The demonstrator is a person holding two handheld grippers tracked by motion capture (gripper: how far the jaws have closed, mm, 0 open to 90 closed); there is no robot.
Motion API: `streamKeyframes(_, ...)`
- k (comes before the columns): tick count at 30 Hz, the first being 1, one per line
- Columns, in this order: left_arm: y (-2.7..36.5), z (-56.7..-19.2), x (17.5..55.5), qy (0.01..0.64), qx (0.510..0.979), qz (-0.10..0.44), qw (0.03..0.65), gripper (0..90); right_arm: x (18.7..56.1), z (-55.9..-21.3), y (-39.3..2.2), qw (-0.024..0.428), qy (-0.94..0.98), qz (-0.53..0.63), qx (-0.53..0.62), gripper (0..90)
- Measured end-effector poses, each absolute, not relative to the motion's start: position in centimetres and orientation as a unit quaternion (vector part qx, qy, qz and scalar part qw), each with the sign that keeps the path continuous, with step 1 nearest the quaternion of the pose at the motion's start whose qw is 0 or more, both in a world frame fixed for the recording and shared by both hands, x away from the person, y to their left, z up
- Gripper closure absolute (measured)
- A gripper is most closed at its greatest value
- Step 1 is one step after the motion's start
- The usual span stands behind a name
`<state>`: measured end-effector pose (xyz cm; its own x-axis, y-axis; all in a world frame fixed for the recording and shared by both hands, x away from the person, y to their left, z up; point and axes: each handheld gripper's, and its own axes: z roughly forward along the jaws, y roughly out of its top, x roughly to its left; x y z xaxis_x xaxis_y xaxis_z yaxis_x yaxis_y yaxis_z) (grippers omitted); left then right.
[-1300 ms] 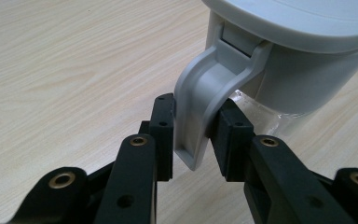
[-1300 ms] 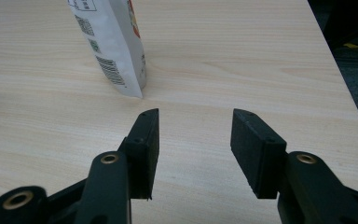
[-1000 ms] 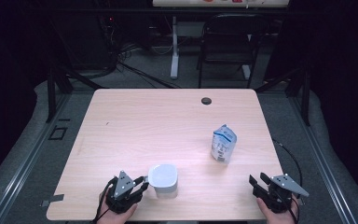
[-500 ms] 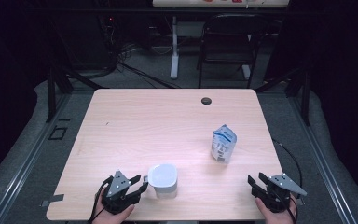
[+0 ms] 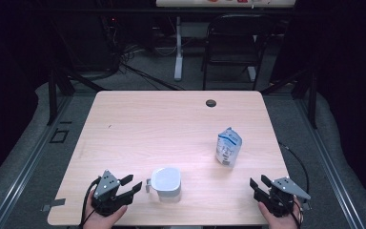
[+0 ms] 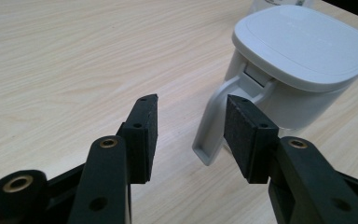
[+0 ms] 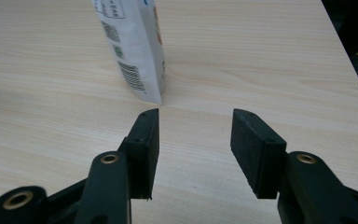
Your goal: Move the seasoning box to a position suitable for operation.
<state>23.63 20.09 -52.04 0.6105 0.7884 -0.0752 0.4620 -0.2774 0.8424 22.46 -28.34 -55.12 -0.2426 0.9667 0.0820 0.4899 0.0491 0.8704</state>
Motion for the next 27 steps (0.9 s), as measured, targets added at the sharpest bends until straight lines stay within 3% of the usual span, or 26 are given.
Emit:
streamKeyframes(19, 20.4, -50.7, 24.1, 0.398, 0.763, 0.179, 0.478, 53.0, 21.9, -53.8, -25.7, 0.286, 0.694, 0.426, 0.506, 59.1)
streamKeyframes(27, 19.7, -50.1, 24.4, 0.382, 0.771, 0.178, 0.477, 65.3, 21.9, -53.7, -25.0, 0.283, 0.706, 0.423, 0.492, 64.1)
